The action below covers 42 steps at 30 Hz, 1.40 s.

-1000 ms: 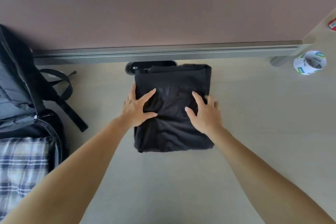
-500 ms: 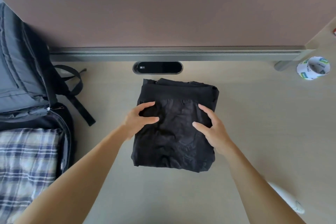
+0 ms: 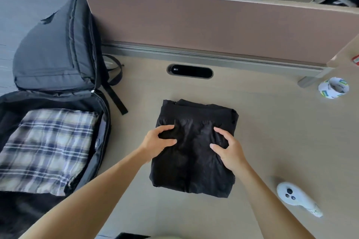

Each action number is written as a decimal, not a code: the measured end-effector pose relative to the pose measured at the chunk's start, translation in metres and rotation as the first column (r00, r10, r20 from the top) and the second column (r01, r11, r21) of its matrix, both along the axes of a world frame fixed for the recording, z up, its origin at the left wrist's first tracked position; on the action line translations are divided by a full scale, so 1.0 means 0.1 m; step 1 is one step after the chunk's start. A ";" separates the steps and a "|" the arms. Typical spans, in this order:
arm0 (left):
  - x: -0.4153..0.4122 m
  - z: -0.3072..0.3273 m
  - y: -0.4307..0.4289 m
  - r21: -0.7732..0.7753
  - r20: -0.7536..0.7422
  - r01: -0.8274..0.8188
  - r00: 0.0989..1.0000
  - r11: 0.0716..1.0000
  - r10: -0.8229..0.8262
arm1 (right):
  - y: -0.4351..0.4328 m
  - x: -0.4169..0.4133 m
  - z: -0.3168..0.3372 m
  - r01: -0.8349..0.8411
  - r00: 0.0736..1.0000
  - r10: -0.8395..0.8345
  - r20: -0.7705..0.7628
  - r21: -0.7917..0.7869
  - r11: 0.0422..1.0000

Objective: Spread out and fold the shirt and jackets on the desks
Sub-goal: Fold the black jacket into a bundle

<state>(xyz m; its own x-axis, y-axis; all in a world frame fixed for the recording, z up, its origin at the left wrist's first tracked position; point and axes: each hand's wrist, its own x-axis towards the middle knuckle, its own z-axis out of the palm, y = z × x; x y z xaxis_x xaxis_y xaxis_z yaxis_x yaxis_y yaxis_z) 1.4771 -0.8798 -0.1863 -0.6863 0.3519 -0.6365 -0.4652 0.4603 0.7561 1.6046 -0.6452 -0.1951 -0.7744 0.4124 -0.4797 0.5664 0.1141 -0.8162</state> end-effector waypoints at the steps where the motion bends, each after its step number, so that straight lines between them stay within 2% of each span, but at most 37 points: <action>1: 0.07 0.00 -0.08 0.012 0.019 0.008 1.000 1.000 -0.008 | -0.08 0.05 0.04 -0.001 1.000 0.001 0.023 0.015 1.000; 6: 0.37 0.13 -0.52 0.108 0.023 0.104 0.994 0.989 -0.107 | -0.49 0.37 0.42 -0.043 0.998 0.034 0.059 0.158 0.987; 12: 0.65 0.64 -0.99 0.138 -0.127 0.212 0.973 0.968 -0.195 | -1.00 0.72 1.03 -0.020 1.000 0.022 -0.006 0.259 0.966; 19: 0.62 1.28 -1.61 0.202 -0.282 0.122 0.957 0.972 -0.062 | -1.45 0.42 1.51 -0.082 0.976 0.144 -0.166 0.332 0.940; 22: 0.62 1.46 -1.94 0.169 -0.345 0.037 0.938 0.985 0.023 | -1.69 0.20 1.61 -0.161 0.943 0.240 -0.232 0.312 0.936; 25: 0.61 1.58 -2.32 0.151 -0.345 -0.067 0.931 0.986 0.116 | -1.96 -0.02 1.66 -0.255 0.900 0.327 -0.287 0.260 0.931; 31: 0.57 1.72 -3.13 0.083 -0.383 -0.208 0.896 0.975 0.224 | -2.73 -0.35 1.56 -0.359 0.860 0.400 -0.316 0.182 0.915; 35: 0.34 1.64 -3.71 -0.009 -0.410 -0.220 0.890 0.976 0.196 | -3.31 -0.62 1.50 -0.356 0.889 0.370 -0.271 0.101 0.929; 42: -0.51 1.16 -4.55 0.036 -0.374 -0.122 0.919 0.992 0.127 | -4.18 -1.13 1.20 -0.265 0.952 0.270 -0.144 0.053 0.963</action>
<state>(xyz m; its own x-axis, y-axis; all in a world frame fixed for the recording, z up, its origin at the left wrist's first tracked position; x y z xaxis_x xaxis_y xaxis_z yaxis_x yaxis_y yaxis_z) 1.4260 -1.3348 -0.0699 -0.9126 0.2540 -0.3205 -0.1998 0.4068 0.8914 1.4914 -1.0629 -0.0748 -0.9201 0.1938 -0.3404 0.3838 0.2724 -0.8823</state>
